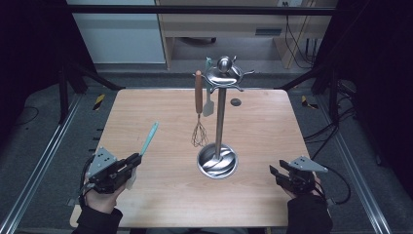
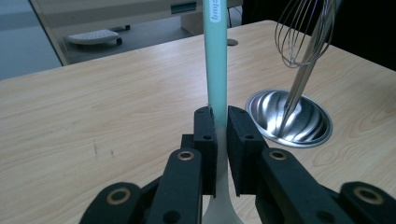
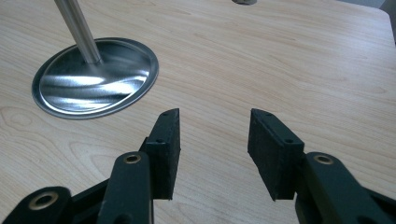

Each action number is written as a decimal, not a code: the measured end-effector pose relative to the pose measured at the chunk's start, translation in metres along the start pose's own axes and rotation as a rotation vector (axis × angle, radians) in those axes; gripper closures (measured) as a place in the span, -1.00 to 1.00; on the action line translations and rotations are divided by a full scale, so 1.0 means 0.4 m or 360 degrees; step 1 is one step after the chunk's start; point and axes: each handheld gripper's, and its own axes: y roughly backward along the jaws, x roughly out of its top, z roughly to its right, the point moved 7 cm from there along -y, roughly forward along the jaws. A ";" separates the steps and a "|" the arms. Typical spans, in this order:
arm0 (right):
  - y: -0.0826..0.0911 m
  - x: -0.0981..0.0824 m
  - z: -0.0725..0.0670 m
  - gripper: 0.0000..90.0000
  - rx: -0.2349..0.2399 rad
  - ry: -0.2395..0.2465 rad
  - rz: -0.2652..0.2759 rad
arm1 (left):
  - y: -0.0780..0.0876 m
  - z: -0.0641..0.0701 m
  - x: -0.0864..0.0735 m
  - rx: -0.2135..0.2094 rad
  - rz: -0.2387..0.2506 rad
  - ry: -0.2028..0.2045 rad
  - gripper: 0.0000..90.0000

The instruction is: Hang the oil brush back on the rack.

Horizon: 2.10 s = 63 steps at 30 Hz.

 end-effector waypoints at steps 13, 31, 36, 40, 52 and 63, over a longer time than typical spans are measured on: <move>0.002 -0.001 0.001 0.19 0.0011 -0.0011 0.0007 | 0.044 0.059 0.074 -0.0084 0.0149 -0.0055 0.83; -0.004 -0.005 0.007 0.17 -0.0020 0.0004 -0.0014 | 0.068 0.115 0.200 -0.0174 0.0371 -0.0103 0.83; -0.005 -0.006 0.006 0.17 -0.0020 0.0006 -0.0018 | 0.076 0.139 0.227 -0.0216 0.0394 -0.0095 0.83; -0.006 -0.006 0.006 0.17 -0.0019 0.0006 -0.0021 | 0.072 0.156 0.247 -0.0226 0.0418 -0.0116 0.83; -0.007 -0.006 0.006 0.17 -0.0015 0.0001 -0.0021 | 0.051 0.219 0.301 -0.0291 0.0480 -0.0172 0.83; -0.007 -0.005 0.007 0.17 -0.0014 0.0006 -0.0020 | 0.039 0.261 0.329 -0.0330 0.0495 -0.0203 0.83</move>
